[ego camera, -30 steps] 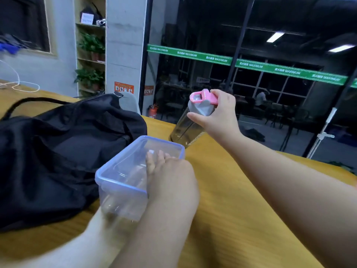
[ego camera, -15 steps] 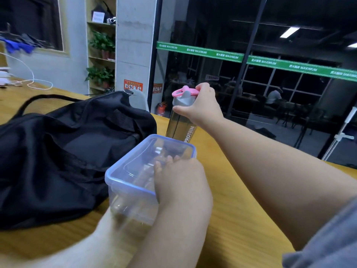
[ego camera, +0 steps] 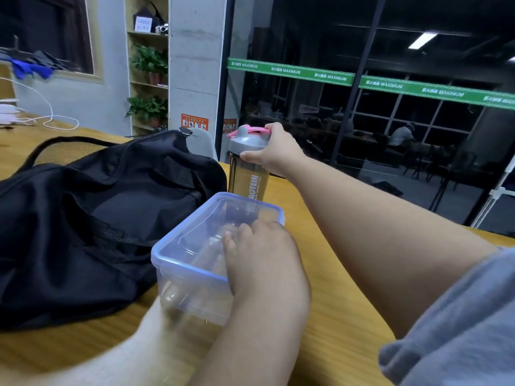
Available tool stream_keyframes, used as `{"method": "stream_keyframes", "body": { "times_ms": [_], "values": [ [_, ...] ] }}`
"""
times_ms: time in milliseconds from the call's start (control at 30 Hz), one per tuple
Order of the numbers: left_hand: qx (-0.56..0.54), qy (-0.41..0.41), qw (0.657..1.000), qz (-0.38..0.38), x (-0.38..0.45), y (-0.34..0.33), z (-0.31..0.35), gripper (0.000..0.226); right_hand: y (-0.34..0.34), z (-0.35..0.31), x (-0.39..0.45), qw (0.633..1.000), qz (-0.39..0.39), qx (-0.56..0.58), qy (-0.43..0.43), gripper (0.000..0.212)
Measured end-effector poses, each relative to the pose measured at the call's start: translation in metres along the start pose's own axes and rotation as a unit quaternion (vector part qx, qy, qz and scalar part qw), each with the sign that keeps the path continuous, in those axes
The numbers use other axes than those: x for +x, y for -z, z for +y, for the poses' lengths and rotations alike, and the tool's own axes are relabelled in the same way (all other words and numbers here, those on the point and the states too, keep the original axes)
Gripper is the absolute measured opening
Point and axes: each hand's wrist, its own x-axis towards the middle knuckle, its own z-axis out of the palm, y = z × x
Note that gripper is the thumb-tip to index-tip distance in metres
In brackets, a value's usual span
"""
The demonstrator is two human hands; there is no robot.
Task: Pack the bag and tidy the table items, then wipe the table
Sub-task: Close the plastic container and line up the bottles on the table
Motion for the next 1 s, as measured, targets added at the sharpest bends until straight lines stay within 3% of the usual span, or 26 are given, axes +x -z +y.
{"method": "stream_keyframes", "body": {
  "times_ms": [133,400,767,900,1000],
  "values": [
    [0.014,-0.015,1.000,0.002,-0.001,0.000,0.005,0.037,0.003,-0.001,-0.002,1.000,-0.017,0.005,0.003,0.088],
    [-0.106,-0.082,0.988,0.076,-0.006,-0.001,0.020,0.035,0.017,0.010,-0.029,0.994,-0.069,0.083,0.003,0.102],
    [-0.165,-0.212,0.955,0.122,-0.011,-0.022,0.039,0.034,0.084,0.075,-0.104,1.000,0.026,0.001,0.016,0.064],
    [-0.188,-0.276,0.938,0.095,-0.022,-0.033,0.051,0.047,0.116,0.111,-0.142,0.996,0.075,-0.042,0.031,0.051],
    [-0.142,-0.344,0.925,0.071,-0.028,-0.041,0.059,0.049,0.138,0.139,-0.170,0.993,0.112,-0.023,0.006,0.047]
  ]
}}
